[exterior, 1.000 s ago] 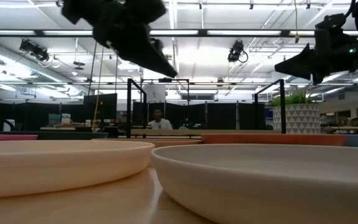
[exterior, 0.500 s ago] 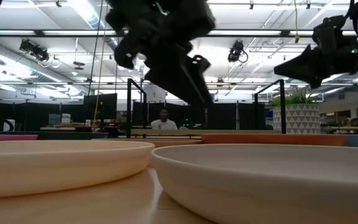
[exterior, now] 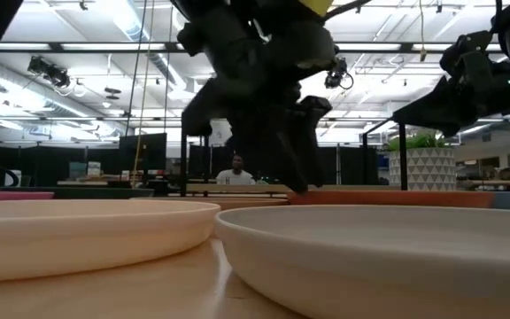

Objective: Place and stack plates onto a shelf
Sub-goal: Put the orange plate on the shelf

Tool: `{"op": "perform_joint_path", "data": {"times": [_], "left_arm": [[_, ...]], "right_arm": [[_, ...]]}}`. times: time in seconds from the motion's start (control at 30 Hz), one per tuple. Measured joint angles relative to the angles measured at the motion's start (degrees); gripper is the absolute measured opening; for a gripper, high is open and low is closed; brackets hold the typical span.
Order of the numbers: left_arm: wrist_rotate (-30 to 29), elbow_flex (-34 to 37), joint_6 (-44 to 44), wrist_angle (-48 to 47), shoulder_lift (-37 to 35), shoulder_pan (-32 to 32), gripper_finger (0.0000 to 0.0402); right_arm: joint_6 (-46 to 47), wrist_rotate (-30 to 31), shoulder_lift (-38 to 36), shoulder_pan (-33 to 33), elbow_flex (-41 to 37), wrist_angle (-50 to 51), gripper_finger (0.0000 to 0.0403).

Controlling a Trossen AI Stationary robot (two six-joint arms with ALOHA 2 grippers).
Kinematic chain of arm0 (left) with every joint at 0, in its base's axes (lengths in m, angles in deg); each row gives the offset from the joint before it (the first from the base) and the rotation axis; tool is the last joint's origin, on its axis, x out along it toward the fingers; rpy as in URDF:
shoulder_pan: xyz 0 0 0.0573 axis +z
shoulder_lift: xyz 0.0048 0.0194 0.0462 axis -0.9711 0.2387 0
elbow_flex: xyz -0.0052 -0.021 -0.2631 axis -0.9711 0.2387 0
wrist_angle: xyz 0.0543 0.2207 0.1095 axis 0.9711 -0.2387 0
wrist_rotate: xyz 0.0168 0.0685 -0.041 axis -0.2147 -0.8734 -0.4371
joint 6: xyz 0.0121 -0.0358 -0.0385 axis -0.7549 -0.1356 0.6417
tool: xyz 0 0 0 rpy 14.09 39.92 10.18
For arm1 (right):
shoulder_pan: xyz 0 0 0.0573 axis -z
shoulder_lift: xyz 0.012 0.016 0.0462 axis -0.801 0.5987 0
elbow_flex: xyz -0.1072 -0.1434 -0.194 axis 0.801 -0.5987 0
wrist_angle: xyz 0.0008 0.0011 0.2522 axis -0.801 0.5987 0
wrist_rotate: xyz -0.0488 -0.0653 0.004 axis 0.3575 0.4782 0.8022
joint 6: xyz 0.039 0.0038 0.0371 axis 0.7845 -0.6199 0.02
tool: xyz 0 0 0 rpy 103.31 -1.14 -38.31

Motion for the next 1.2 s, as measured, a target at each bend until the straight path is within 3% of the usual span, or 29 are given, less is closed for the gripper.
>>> {"op": "perform_joint_path", "data": {"times": [0.3,0.7,0.9,1.03,1.2], "left_arm": [[-4.72,0.24,-8.62,0.79,2.85,-0.51,0.0156],[-5.97,0.21,-10.51,2.38,2.72,-0.55,0.0017],[-3.03,-0.47,-8.32,-1.36,0.11,-0.72,0.002],[-0.02,-4.83,-4.47,-6.61,-1.26,-0.79,0.0019],[-0.54,-11.98,-0.37,-14.61,-1.59,-0.62,0.0018]], "right_arm": [[-2.72,0.46,0.59,-0.57,0.0,-1.53,0.0067],[-2.83,0.38,0.59,-0.57,0.0,-1.93,0.0067],[-2.83,0.36,1.1,-0.57,0.0,-1.87,0.0067],[-3.02,0.76,1.23,-0.57,0.0,-1.99,0.0067],[-3.09,0.84,1.23,-0.57,0.0,-2.28,0.0067]]}}
